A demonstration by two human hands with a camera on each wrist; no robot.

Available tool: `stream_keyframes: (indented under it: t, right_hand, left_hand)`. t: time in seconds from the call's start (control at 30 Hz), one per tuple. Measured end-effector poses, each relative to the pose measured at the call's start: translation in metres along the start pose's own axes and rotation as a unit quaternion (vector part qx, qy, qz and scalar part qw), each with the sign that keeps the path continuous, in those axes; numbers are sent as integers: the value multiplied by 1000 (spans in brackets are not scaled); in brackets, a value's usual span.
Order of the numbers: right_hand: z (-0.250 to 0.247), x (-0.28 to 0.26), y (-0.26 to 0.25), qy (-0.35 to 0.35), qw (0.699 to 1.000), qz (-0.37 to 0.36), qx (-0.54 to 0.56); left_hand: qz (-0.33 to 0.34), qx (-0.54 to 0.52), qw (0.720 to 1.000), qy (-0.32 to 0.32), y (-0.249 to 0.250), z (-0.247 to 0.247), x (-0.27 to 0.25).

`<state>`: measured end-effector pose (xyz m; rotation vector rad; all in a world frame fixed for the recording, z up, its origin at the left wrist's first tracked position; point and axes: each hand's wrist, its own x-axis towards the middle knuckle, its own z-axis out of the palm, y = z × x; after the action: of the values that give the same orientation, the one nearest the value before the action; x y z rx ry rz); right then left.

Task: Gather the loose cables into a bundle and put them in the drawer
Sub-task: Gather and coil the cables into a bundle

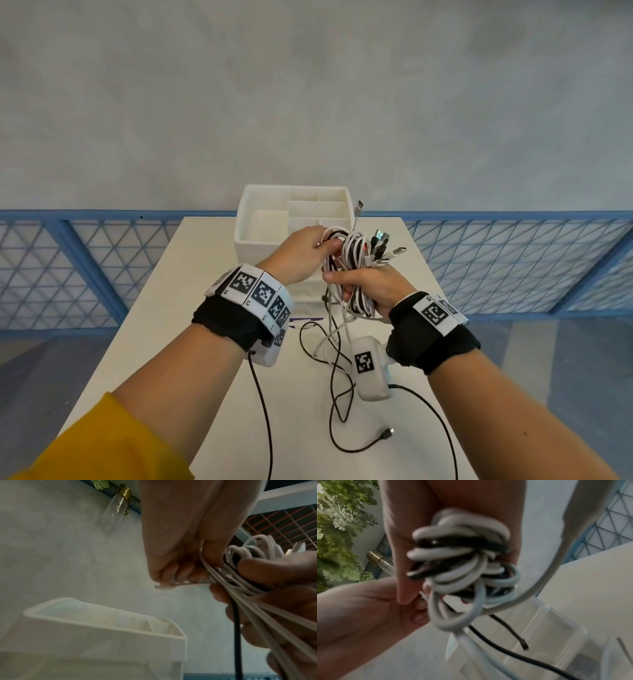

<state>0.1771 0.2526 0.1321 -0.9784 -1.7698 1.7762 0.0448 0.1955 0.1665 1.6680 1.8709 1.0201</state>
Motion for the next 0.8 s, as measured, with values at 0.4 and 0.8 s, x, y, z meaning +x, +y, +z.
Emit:
stream_keyframes:
  t: [0.4, 0.8]
  right_hand:
    - [-2, -3, -11, -76, 990, -35, 114]
    - [-33, -7, -25, -42, 991, -82, 94]
  left_hand:
    - [21, -70, 994, 78, -2, 22, -5]
    - [-37, -200, 956, -213, -35, 48, -35]
